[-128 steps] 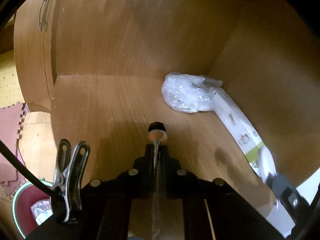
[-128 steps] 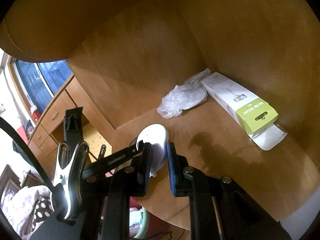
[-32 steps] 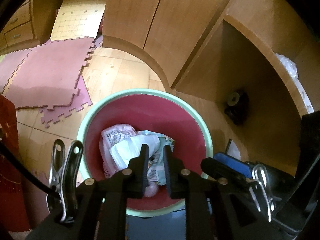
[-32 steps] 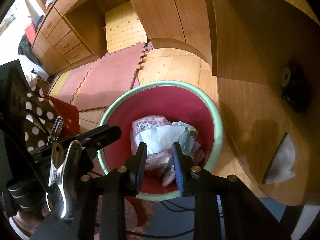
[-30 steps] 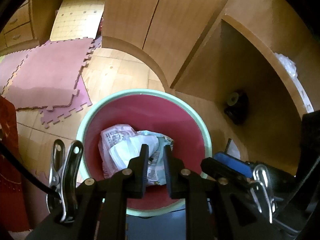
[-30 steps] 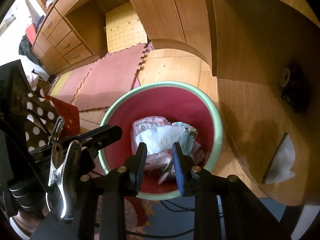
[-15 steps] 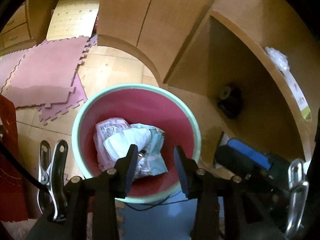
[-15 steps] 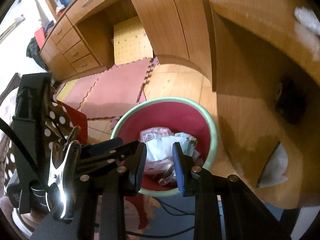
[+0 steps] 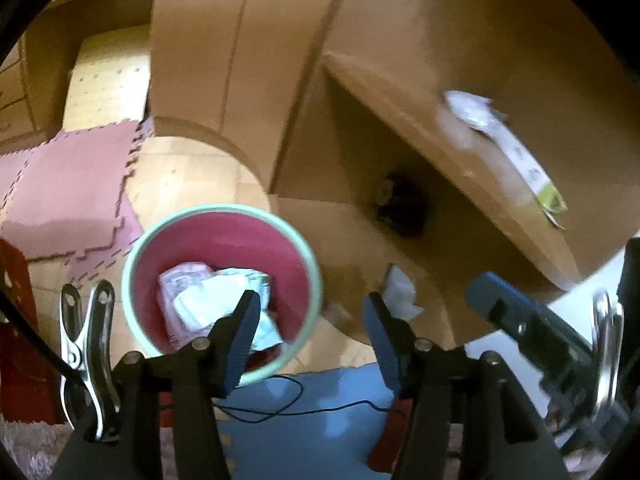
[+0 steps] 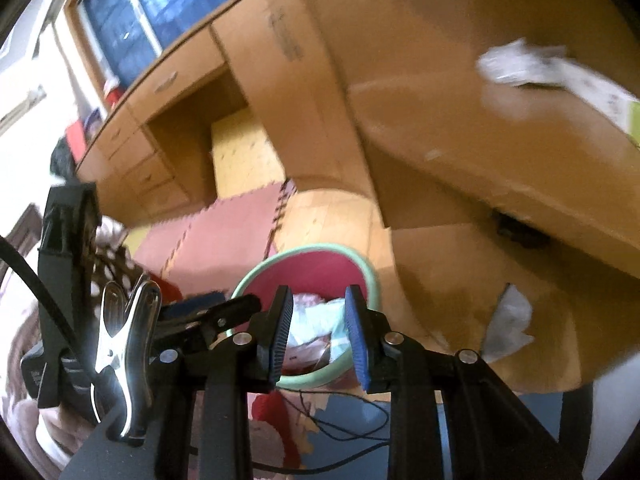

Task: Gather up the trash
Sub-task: 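Move both tools up toward the clear plastic bag on the shelf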

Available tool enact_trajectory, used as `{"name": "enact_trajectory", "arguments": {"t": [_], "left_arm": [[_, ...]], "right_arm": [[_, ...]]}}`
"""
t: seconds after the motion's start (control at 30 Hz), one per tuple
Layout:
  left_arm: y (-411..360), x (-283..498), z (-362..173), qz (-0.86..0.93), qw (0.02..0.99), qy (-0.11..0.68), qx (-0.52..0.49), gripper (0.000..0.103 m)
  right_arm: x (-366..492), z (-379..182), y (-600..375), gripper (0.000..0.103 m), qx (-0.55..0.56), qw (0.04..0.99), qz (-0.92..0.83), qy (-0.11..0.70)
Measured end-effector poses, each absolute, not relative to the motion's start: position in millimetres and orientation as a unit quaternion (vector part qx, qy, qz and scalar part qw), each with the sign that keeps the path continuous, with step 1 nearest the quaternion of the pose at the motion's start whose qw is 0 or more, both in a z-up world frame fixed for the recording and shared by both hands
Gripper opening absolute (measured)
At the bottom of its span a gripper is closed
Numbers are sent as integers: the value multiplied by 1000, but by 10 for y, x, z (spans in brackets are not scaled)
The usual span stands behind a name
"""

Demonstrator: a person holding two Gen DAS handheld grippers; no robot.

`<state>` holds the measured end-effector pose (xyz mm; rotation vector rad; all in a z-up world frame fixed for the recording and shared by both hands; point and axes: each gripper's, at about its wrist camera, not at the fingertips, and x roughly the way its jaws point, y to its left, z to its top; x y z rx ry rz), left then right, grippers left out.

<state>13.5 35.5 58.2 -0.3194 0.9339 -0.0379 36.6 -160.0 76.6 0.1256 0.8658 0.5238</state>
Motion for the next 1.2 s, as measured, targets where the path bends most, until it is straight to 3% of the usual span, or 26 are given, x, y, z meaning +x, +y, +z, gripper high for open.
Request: {"name": "enact_trajectory", "arguments": {"t": [0.4,0.8,1.2], "left_arm": [[-505,-61,969,-106,893,427,-92,58],[-1053,172,1710,-152,909,385,-59,58],[-1410,981,2023,-150,923,353,-22,58]], "right_arm": [[39,1503,-2302,33,120,914,180,342],[-156,2155,-2901,34,104,953,105,264],[310,2184,-3226,38,118,956,48,264]]}}
